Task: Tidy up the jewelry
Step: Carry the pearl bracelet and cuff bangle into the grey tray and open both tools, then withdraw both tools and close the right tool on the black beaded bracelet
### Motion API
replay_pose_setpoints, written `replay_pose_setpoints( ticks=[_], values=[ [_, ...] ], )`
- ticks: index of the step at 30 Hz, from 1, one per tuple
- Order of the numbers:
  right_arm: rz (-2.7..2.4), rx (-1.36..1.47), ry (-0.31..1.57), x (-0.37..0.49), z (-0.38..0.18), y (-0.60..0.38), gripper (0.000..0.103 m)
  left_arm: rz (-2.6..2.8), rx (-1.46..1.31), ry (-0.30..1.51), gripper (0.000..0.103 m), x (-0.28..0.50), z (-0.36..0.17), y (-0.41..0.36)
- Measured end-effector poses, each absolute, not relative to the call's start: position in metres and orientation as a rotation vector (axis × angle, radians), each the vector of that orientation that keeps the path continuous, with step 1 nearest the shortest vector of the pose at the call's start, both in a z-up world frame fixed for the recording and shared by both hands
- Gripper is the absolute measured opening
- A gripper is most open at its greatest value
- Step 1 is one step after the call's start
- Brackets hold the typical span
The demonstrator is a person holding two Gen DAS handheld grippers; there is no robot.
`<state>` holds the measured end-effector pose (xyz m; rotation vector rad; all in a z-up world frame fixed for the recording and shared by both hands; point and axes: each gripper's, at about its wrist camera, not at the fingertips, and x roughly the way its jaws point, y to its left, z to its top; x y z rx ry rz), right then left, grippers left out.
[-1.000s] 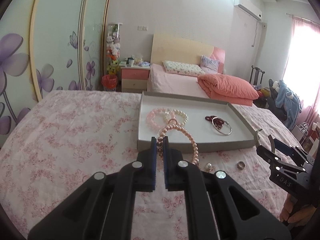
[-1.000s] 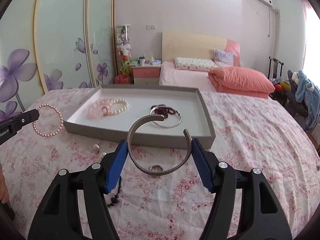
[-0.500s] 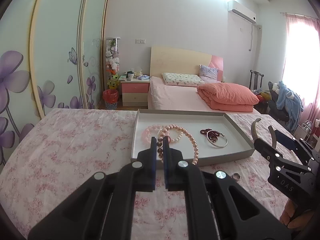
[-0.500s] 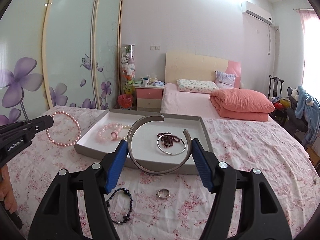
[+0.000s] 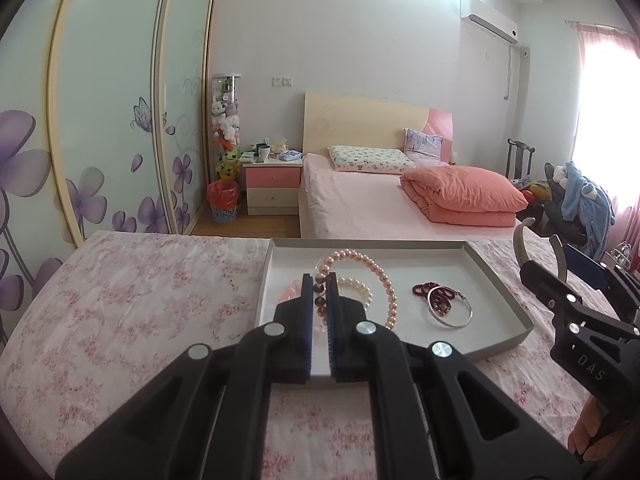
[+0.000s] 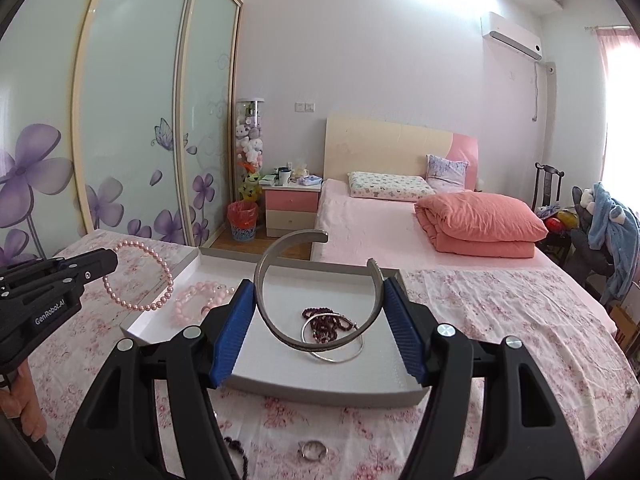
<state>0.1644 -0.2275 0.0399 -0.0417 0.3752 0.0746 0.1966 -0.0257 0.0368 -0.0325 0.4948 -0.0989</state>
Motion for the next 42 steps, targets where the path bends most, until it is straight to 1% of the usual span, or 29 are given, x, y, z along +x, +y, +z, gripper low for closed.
replay_pose_setpoints(
  ticks=[5, 15, 21, 25, 27, 28, 29, 30, 32, 34, 42],
  values=[
    [0.067, -0.055, 0.410, 0.190, 0.027, -0.227, 0.065, -0.101, -0.042, 0.528, 0.007, 0.226, 0.024, -0.028],
    [0.070, -0.045, 0.541, 0.244, -0.002, -0.225, 0.065, -0.105, -0.031, 0.595, 0.007, 0.275, -0.002, -0.035],
    [0.084, -0.029, 0.616, 0.263, -0.013, -0.222, 0.066, -0.117, -0.030, 0.637, 0.008, 0.291, -0.015, -0.038],
    [0.087, -0.027, 0.658, 0.270, -0.020, -0.223, 0.066, -0.120, -0.055, 0.669, 0.010, 0.299, -0.022, -0.034],
    [0.087, -0.020, 0.673, 0.271, -0.022, -0.223, 0.067, -0.121, -0.062, 0.679, 0.015, 0.301, -0.024, -0.033],
    [0.087, -0.019, 0.670, 0.270, -0.021, -0.225, 0.071, -0.121, -0.068, 0.684, 0.021, 0.301, -0.026, -0.032],
    [0.083, -0.021, 0.664, 0.269, -0.020, -0.224, 0.074, -0.120, -0.075, 0.687, 0.024, 0.302, -0.025, -0.031],
    [0.078, -0.023, 0.652, 0.266, -0.018, -0.225, 0.077, -0.120, -0.082, 0.688, 0.025, 0.302, -0.025, -0.030],
    [0.074, -0.021, 0.645, 0.266, -0.016, -0.226, 0.078, -0.119, -0.100, 0.689, 0.032, 0.301, -0.024, -0.026],
    [0.069, -0.010, 0.637, 0.261, -0.015, -0.229, 0.078, -0.112, -0.114, 0.685, 0.033, 0.299, -0.022, -0.023],
    [0.053, 0.014, 0.620, 0.245, -0.008, -0.241, 0.078, -0.091, -0.129, 0.668, 0.034, 0.276, -0.011, -0.011]
  ],
)
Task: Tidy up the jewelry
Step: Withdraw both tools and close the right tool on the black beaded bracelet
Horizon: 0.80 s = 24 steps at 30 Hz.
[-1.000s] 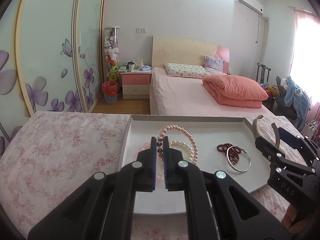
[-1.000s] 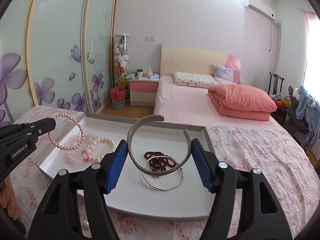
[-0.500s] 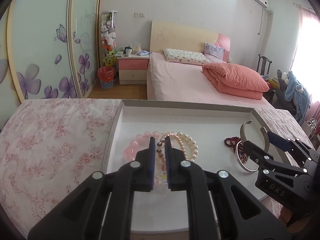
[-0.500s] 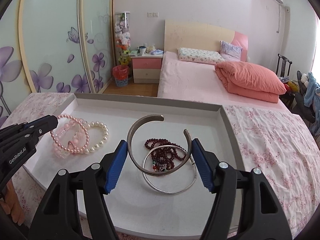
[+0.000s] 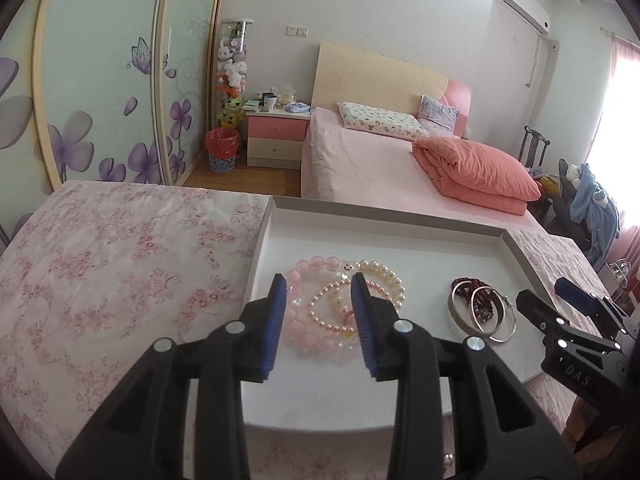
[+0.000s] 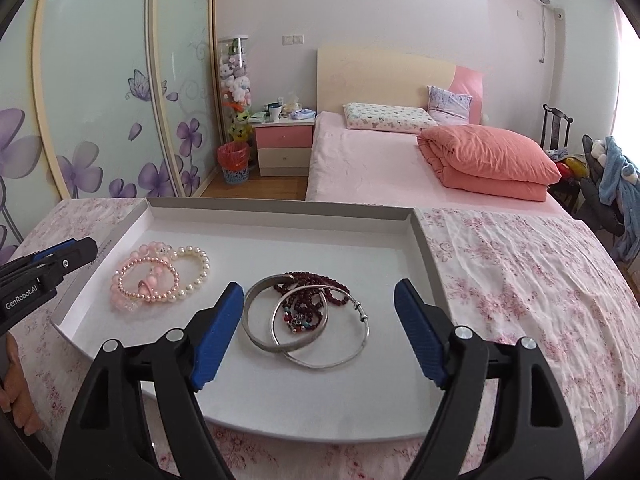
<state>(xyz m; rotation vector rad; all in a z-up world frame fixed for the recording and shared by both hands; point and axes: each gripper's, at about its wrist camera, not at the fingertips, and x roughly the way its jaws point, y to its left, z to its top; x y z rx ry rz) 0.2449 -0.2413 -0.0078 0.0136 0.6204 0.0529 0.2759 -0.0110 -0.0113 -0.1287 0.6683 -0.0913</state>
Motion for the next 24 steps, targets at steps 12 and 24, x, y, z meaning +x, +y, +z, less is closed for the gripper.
replay_pose_setpoints(
  ticks=[12, 24],
  values=[
    [0.082, 0.022, 0.614, 0.201, -0.004, -0.243, 0.077, -0.107, -0.112, 0.668, 0.037, 0.229, -0.007, -0.009],
    [0.167, 0.035, 0.702, 0.134, -0.024, -0.235, 0.074, -0.094, -0.085, 0.678, 0.044, 0.170, -0.024, 0.001]
  ],
)
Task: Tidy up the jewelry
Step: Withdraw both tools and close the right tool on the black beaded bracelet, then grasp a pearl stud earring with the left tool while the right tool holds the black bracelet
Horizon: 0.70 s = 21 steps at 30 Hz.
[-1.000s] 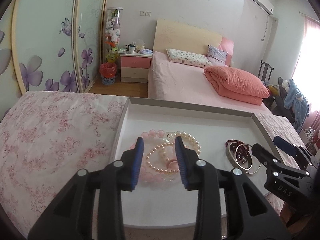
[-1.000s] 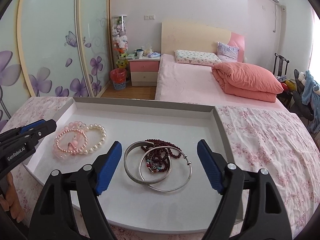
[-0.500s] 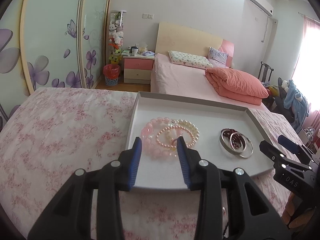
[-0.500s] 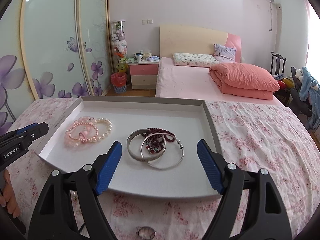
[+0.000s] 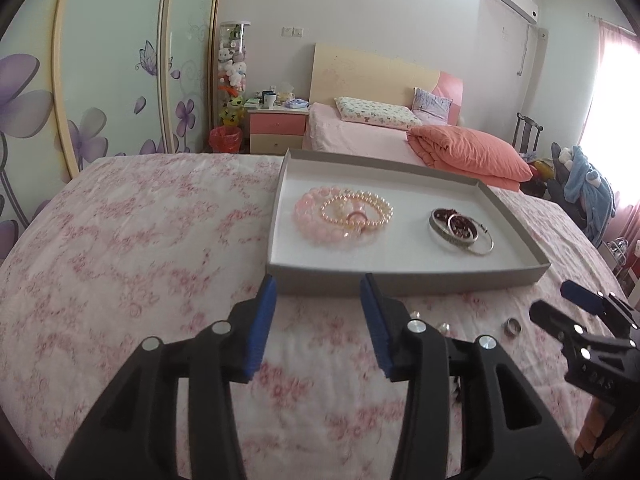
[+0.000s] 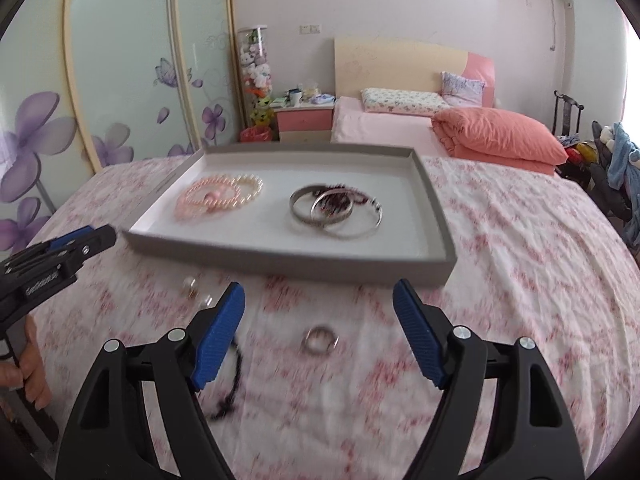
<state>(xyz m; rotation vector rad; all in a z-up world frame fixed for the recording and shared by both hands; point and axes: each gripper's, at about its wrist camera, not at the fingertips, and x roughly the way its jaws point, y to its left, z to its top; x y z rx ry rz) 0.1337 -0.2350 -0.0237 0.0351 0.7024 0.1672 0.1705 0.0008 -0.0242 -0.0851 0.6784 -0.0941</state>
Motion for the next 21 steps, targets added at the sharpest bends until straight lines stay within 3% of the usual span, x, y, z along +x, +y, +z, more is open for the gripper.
replay_pose_setpoints(
  ticks=[2, 7, 17, 19, 21],
  values=[
    [0.192, 0.046, 0.730, 0.124, -0.028, -0.233, 0.069, -0.087, -0.084, 0.686, 0.044, 0.166, -0.026, 0.003],
    [0.252, 0.056, 0.806, 0.110, -0.040, -0.222, 0.040, -0.071, -0.078, 0.695, 0.044, 0.160, -0.030, 0.005],
    [0.262, -0.041, 0.874, 0.110, -0.055, -0.197, 0.021, -0.078, -0.067, 0.704, 0.044, 0.155, -0.031, 0.002],
    [0.247, -0.052, 0.872, 0.109, -0.054, -0.198, 0.012, -0.086, -0.063, 0.706, 0.045, 0.155, -0.032, -0.001],
    [0.240, -0.049, 0.872, 0.107, -0.055, -0.202, 0.012, -0.094, -0.059, 0.708, 0.047, 0.156, -0.032, -0.004]
  ],
)
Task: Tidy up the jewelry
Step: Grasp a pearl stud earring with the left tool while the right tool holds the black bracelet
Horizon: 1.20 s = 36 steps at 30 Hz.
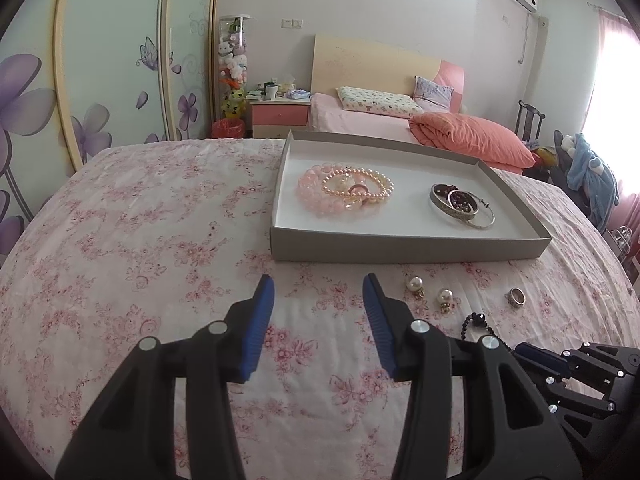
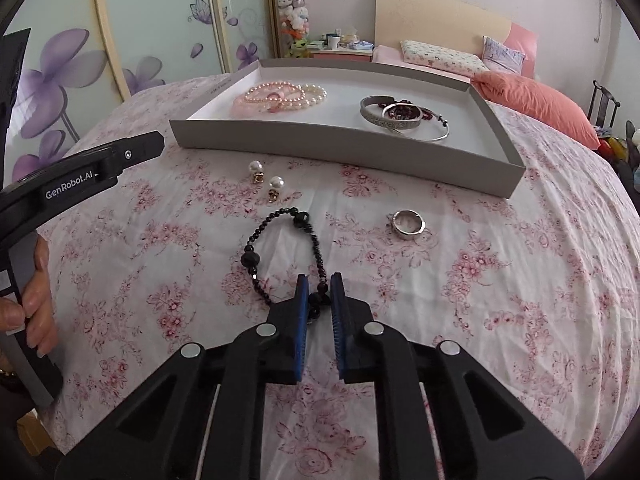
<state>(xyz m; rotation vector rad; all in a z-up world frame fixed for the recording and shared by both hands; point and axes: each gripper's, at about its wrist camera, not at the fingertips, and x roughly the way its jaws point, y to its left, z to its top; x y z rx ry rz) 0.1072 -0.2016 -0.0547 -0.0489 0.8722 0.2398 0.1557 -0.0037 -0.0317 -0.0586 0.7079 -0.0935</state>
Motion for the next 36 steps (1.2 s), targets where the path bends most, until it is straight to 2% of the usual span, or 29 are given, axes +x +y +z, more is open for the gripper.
replay_pose_setpoints(
  ticks=[16, 27, 33, 36],
  values=[
    [-0.019, 0.033, 0.874, 0.124, -0.056, -0.266, 0.012, -0.200, 0.045, 0.792, 0.049, 0.174, -0.047, -0.051],
    [-0.015, 0.063, 0.874, 0.135, -0.057, -0.274, 0.012, -0.229, 0.075, 0.860, 0.049, 0.194, -0.059, -0.074],
    [-0.006, 0.070, 0.874, 0.136, -0.058, -0.275, 0.012, -0.212, 0.057, 0.887, 0.040, 0.207, -0.062, -0.078],
    [-0.002, 0.071, 0.874, 0.136, -0.058, -0.274, 0.012, -0.200, 0.062, 0.894, 0.029, 0.211, -0.063, -0.079]
  ],
)
